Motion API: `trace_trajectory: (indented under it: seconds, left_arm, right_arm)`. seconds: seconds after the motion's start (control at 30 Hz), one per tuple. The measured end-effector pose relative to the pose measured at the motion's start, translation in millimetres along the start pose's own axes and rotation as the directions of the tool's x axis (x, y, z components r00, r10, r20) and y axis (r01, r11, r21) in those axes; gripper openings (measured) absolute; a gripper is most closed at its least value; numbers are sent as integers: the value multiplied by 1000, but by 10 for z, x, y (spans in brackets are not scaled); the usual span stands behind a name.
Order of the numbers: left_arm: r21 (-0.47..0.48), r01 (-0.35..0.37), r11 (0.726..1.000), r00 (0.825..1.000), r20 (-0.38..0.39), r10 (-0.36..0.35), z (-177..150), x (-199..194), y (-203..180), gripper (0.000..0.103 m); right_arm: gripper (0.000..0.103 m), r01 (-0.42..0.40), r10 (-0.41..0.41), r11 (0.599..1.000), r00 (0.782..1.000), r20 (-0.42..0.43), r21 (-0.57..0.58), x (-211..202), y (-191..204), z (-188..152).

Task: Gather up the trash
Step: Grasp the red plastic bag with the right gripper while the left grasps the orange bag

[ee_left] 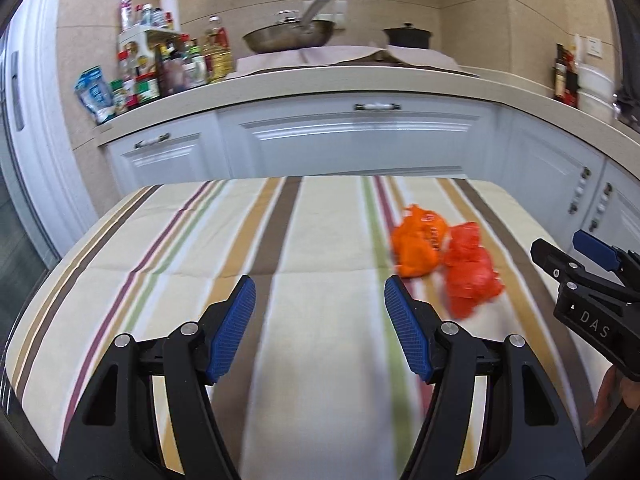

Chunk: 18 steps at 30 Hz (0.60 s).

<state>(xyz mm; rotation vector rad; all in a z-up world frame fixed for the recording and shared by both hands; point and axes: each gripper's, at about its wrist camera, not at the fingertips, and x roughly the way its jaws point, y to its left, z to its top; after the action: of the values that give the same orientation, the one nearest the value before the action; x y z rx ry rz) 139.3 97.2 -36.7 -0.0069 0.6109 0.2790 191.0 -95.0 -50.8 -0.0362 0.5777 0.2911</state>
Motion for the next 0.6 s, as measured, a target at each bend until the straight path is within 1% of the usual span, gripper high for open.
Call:
trace_trajectory:
  seconds: [0.13, 0.2, 0.27, 0.47, 0.57, 0.6]
  left_arm:
    - [-31, -32, 999, 999, -11, 32, -5, 72, 212, 65]
    - [-48, -41, 998, 999, -19, 40, -10, 115, 305, 65]
    - [-65, -43, 997, 999, -28, 41, -15, 155, 380, 65]
    - [-84, -25, 996, 999, -35, 22, -15, 194, 404, 65]
    - [-85, -8, 996, 999, -38, 5, -21, 213, 370, 65]
    - [-83, -4, 997, 999, -38, 1, -18, 219, 359, 65]
  right_arm:
    - [65, -26, 26, 1000, 999, -35, -8, 196, 203, 42]
    - [69, -36, 36, 999, 999, -40, -7, 232, 245, 63]
    - [71, -37, 37, 999, 998, -56, -13, 296, 311, 85]
    - [71, -28, 25, 999, 985, -169, -16, 514, 376, 72]
    - [70, -57, 58, 998, 978, -202, 9, 558, 358, 53]
    - [68, -66, 69, 998, 975, -210, 20, 565, 348, 39]
